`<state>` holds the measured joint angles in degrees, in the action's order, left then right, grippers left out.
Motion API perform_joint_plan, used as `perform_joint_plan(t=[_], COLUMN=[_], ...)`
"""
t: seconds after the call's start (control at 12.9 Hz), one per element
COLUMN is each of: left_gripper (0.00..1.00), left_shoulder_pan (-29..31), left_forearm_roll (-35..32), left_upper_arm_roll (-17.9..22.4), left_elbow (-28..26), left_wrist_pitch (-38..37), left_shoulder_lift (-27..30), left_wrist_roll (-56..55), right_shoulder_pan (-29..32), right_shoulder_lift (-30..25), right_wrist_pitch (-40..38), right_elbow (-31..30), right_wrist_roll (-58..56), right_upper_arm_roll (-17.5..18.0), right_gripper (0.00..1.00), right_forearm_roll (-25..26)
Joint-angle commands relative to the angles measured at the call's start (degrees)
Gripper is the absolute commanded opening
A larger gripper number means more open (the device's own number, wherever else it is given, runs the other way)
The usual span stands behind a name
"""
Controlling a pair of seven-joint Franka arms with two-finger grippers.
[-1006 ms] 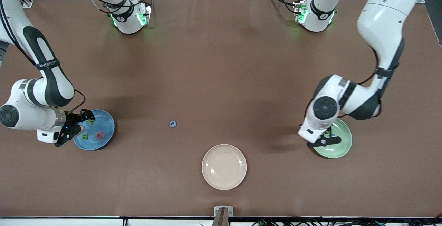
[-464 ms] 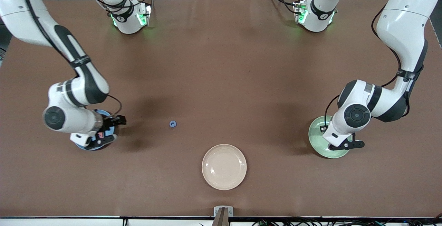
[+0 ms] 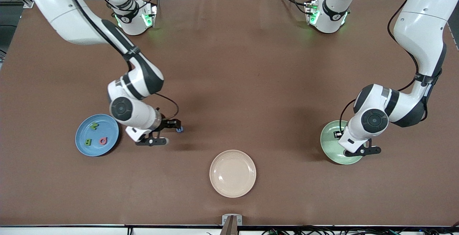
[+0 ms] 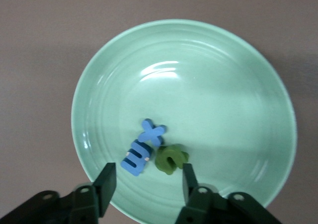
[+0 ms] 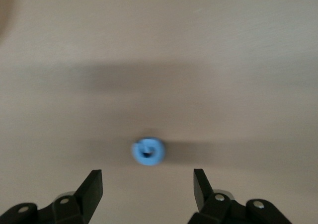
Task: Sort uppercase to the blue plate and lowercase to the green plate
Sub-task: 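Place the E on the green plate while the right gripper grasps o, then withdraw the left gripper while the right gripper carries the blue o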
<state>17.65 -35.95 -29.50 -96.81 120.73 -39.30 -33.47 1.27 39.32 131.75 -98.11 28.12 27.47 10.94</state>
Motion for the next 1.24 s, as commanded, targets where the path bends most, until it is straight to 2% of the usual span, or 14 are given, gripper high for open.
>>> perform_joint_plan(t=[0.0,0.23,0.39,0.54,0.62,0.77,0.85,1.01,1.16], left_gripper=[1.00,1.00,1.00,1.00,1.00,1.00,1.00,1.00,1.00], left_shoulder_pan=[0.45,0.46,0.54,1.42,1.68,1.77,1.77,2.47,3.70], left_forearm_roll=[-0.09,-0.09,1.57,11.73,14.30,15.47,16.08,18.27,20.46], left_upper_arm_roll=[-3.45,-5.74,-6.36,-6.28,-6.28,-6.45,-6.45,-6.28,-6.28], left_elbow=[-0.49,0.48,1.18,5.37,8.18,14.25,15.67,15.77,15.68], left_wrist_pitch=[-1.54,-6.20,-9.09,-14.09,-17.60,-25.16,-26.59,-27.04,-29.75], left_shoulder_lift=[3.70,8.96,14.32,16.97,17.15,17.94,18.82,21.28,22.16], left_wrist_roll=[0.24,1.21,2.70,3.32,4.97,11.02,13.23,14.74,15.71], right_shoulder_pan=[-3.19,-6.80,-6.89,-6.98,-7.16,-7.60,-7.60,-7.77,-7.86], right_shoulder_lift=[2.52,2.52,2.61,2.96,2.96,3.05,3.13,3.40,3.40], right_wrist_pitch=[3.15,3.34,4.39,4.57,4.48,4.48,4.65,5.44,5.36], right_elbow=[0.47,0.64,0.46,0.37,0.37,0.37,0.37,0.11,0.20], right_wrist_roll=[0.97,0.71,0.53,0.62,0.62,0.62,0.62,0.62,0.53], right_upper_arm_roll=[-3.21,-6.98,-7.70,-7.70,-7.70,-7.70,-7.70,-7.70,-7.78], right_gripper=[0.83,0.83,0.82,0.78,0.74,0.55,0.49,0.47,0.33], right_forearm_roll=[-0.22,-0.04,1.10,1.19,1.19,1.19,1.19,1.19,1.19])
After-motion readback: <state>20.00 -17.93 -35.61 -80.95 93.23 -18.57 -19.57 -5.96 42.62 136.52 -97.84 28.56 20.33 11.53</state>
